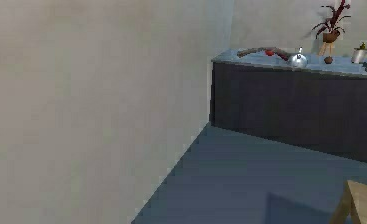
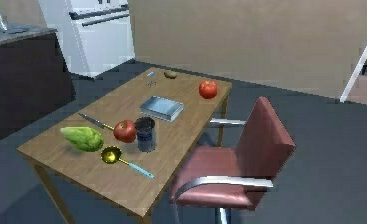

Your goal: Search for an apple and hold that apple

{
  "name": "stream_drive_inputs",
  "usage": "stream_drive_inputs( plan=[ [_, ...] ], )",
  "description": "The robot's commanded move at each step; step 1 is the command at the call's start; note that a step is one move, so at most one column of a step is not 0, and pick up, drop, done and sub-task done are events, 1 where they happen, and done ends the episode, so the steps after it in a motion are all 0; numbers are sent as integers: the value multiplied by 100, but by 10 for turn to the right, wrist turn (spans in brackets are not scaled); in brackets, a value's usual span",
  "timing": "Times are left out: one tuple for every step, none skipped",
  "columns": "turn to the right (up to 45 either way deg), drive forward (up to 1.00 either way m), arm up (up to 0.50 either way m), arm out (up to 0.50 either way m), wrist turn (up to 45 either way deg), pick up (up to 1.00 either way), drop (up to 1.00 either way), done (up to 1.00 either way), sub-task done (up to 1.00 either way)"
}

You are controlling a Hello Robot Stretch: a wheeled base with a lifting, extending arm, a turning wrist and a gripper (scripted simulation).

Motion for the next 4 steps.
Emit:
stream_drive_inputs(
  plan=[
    [-120,0,0,0,0,0,0,0,0],
    [0,0,50,0,0,0,0,0,0],
    [0,0,38,0,0,0,0,0,0],
    [0,0,0,46,0,0,0,0,0]
  ],
)
